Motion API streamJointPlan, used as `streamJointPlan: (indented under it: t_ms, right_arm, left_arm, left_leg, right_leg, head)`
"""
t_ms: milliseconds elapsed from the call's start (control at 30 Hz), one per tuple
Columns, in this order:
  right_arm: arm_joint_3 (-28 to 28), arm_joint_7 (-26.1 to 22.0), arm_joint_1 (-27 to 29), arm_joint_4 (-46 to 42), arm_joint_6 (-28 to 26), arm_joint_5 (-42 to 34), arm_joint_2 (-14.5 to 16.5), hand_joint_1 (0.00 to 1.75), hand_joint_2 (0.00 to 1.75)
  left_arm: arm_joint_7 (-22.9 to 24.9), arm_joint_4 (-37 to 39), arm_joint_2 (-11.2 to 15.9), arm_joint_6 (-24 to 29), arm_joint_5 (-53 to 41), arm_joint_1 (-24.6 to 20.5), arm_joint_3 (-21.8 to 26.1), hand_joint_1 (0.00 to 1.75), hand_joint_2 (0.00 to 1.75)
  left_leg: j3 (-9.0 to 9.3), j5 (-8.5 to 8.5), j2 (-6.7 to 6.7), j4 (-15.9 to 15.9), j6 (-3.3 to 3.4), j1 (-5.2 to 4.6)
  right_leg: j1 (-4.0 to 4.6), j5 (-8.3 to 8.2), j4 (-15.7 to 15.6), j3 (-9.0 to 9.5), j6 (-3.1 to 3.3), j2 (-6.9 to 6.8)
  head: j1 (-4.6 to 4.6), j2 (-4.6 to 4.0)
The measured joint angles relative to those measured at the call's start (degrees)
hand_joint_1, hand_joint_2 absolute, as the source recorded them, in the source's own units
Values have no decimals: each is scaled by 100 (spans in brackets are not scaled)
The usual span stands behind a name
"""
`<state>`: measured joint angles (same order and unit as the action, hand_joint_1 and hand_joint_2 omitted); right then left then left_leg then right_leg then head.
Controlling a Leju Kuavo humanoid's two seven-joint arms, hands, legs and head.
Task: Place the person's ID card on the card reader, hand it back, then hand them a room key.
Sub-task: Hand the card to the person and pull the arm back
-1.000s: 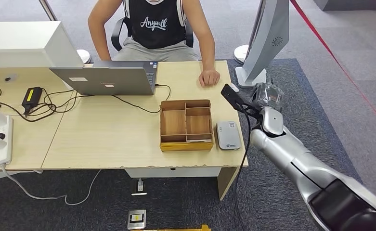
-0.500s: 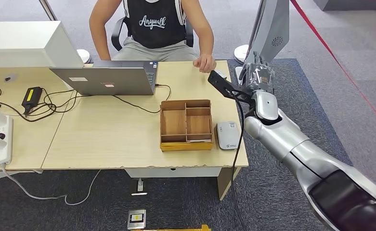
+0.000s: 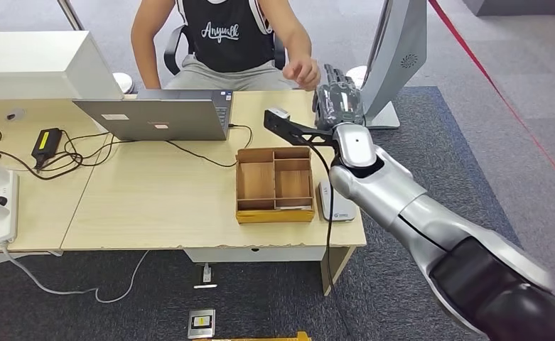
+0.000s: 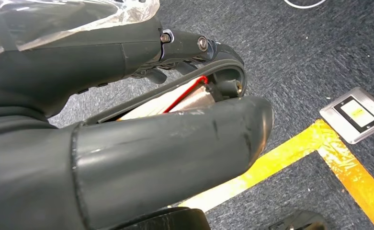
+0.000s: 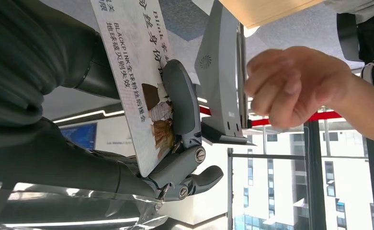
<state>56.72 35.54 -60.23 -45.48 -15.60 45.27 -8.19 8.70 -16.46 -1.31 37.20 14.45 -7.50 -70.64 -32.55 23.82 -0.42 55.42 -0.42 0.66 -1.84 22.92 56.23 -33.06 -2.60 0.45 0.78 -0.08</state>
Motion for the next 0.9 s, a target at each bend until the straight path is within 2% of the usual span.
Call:
streamJointPlan:
  t_ms: [500, 900]
  right_arm:
    - [281, -46, -210, 374, 40, 28, 322, 175, 175]
    - [480, -237, -534, 768, -4, 109, 959, 175, 175]
  left_arm:
    - [-3, 0, -1, 2, 10, 11, 0, 0, 0]
    - [26, 0, -1, -2, 11, 28, 0, 0, 0]
  left_leg:
    - [-1, 1, 2, 0, 1, -1]
    - [0, 1, 2, 0, 0, 0]
  right_leg:
    - [0, -1, -4, 0, 0, 1]
    - [0, 0, -4, -2, 0, 1]
  head:
    - [0, -1]
    - [-1, -1]
